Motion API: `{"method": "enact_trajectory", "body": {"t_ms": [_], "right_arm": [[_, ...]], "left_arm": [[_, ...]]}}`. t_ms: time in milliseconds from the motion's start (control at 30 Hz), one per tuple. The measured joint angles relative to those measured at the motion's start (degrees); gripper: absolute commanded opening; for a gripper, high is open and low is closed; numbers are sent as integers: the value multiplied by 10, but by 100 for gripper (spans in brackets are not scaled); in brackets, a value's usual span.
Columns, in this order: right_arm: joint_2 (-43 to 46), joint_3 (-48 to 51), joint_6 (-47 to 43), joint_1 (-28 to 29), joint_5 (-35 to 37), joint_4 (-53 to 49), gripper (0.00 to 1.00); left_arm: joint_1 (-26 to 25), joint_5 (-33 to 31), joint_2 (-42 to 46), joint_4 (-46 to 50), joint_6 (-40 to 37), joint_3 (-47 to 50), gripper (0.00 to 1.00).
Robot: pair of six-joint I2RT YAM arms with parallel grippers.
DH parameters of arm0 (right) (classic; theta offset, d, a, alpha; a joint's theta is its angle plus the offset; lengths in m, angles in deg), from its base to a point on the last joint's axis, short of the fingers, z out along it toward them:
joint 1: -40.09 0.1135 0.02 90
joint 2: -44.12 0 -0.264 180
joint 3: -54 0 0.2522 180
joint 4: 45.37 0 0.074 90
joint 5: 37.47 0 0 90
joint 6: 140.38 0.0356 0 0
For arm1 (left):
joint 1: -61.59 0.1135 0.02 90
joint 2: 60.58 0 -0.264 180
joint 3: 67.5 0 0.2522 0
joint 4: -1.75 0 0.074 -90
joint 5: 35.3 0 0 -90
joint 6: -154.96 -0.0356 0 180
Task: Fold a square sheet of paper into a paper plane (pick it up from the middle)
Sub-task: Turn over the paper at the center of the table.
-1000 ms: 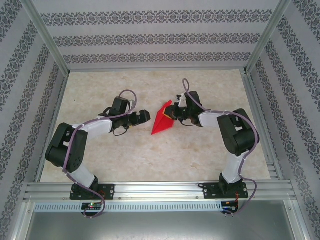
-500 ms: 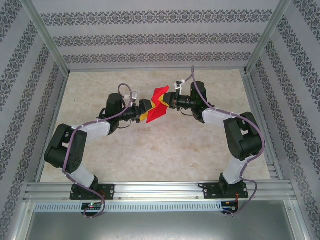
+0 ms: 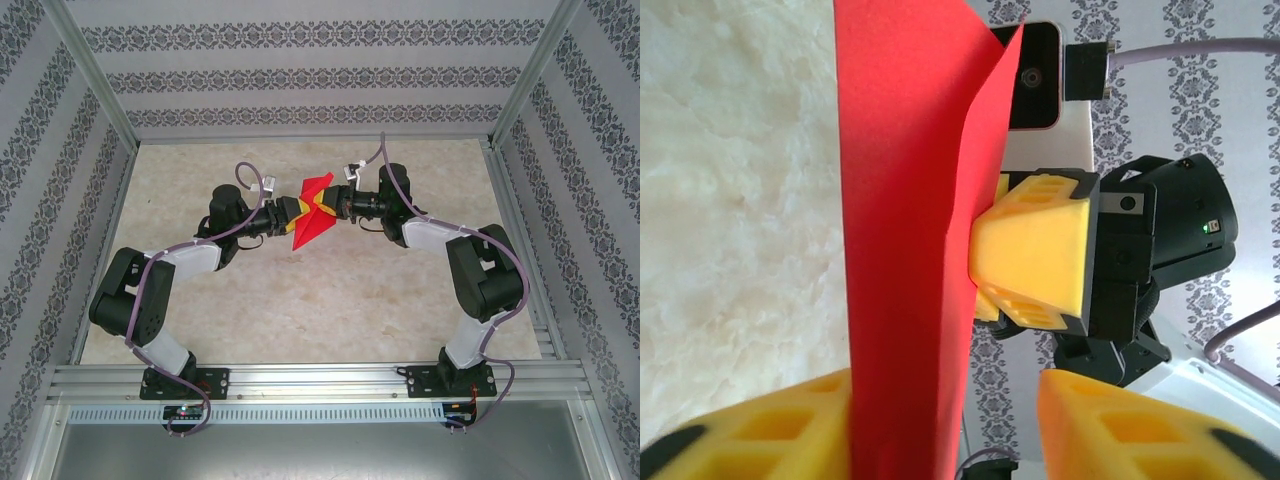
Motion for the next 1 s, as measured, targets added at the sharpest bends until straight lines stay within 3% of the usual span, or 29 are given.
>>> {"method": "enact_trajectory", "body": {"t_ms": [100,200,300,433,600,767,1000], "right_arm": [[0,-1,-5,0,0,-15,23],[5,-7,-32,-1,6,-69,41],[34,-11,-80,-3,29,-150,55],[106,-11,-146,-16,83,-248,71],[179,-11,-220,-22,210,-344,81],[217,0,-271,-13,340,-433,87],[259,51,-289,-7,457,-492,88]], "left_arm": [[0,0,0,12,-12,0,18],[0,-2,0,33,-27,-2,11],[0,-10,3,89,-61,-13,9],[-1,-56,24,243,-154,-57,9],[-16,-199,51,490,-304,-164,10],[-63,-412,47,700,-421,-271,10],[-143,-679,-47,873,-474,-396,9]]}}
